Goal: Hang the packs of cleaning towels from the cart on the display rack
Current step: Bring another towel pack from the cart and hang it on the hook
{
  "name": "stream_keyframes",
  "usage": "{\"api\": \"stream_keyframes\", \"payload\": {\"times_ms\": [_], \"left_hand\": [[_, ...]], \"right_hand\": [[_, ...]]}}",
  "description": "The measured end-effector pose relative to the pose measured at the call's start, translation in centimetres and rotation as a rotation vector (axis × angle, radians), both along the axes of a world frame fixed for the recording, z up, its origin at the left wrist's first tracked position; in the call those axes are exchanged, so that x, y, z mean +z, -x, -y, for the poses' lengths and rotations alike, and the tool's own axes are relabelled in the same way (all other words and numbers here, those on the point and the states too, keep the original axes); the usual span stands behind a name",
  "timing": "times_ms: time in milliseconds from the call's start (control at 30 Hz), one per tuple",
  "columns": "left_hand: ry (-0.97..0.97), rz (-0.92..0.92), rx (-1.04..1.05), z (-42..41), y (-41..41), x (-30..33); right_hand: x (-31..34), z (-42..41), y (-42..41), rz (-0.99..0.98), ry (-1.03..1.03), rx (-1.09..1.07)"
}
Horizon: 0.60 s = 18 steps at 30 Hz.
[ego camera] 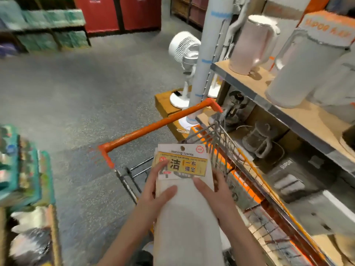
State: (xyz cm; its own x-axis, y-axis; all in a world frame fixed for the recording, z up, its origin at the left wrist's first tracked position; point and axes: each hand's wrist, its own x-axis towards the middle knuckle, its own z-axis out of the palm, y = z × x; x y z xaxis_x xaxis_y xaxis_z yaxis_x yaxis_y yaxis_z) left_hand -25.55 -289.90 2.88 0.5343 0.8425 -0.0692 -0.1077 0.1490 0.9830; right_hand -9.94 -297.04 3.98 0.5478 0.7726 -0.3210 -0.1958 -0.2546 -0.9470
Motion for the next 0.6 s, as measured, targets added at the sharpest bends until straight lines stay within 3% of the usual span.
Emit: {"api": "stream_keyframes", "payload": {"times_ms": [300, 600], "left_hand": [[0.033, 0.010, 0.449, -1.0, 10.0, -0.7], [-0.088, -0.071, 0.622, -7.1, 23.2, -0.6]], "right_hand": [[-0.2, -6.9, 9.0, 0.204, -0.055, 0.335], [1.0, -16.5, 22.6, 0.261, -0.182, 0.438]]}}
